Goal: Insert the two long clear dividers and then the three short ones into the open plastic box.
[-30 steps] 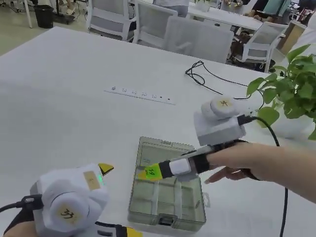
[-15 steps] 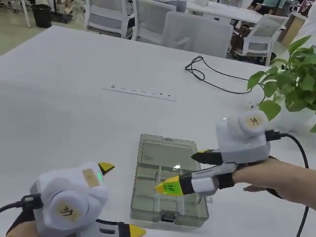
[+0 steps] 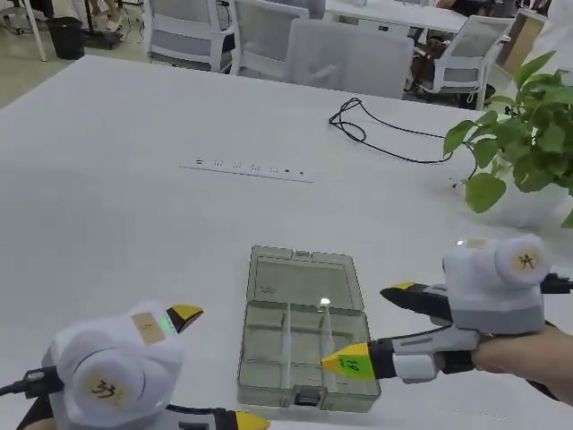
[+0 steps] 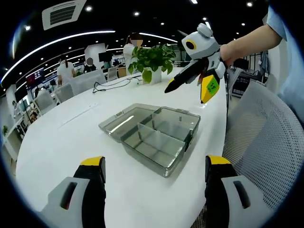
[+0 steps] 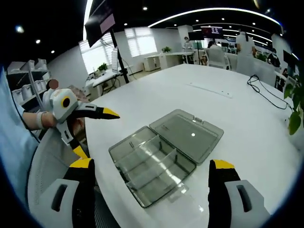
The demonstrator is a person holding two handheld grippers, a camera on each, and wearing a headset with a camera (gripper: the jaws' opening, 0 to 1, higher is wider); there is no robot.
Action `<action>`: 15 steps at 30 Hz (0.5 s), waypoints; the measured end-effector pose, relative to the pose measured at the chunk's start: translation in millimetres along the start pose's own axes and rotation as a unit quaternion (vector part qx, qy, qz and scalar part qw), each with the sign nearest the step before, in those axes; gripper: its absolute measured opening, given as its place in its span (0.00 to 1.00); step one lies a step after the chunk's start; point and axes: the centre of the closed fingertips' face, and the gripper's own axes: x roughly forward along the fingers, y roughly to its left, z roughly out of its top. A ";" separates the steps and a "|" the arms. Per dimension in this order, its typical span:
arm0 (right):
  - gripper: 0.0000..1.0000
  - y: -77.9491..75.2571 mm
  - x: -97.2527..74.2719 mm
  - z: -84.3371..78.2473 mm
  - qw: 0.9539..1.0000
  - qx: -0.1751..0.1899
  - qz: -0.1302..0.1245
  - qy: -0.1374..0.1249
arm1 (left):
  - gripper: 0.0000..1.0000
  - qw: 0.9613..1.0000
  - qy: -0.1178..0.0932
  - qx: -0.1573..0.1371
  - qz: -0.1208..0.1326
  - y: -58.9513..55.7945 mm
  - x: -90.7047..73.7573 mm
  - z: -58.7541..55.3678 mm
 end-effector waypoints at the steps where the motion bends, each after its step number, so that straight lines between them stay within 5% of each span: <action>1: 1.00 -2.3 -3.5 -4.2 1.000 -0.001 -0.004 0.001 | 0.88 1.000 -0.001 -0.003 0.000 0.3 -0.1 0.0; 15: 1.00 -24.7 -35.8 -34.8 0.999 0.008 -0.034 -0.006 | 0.88 1.000 -0.004 -0.030 -0.003 1.1 -1.2 -1.8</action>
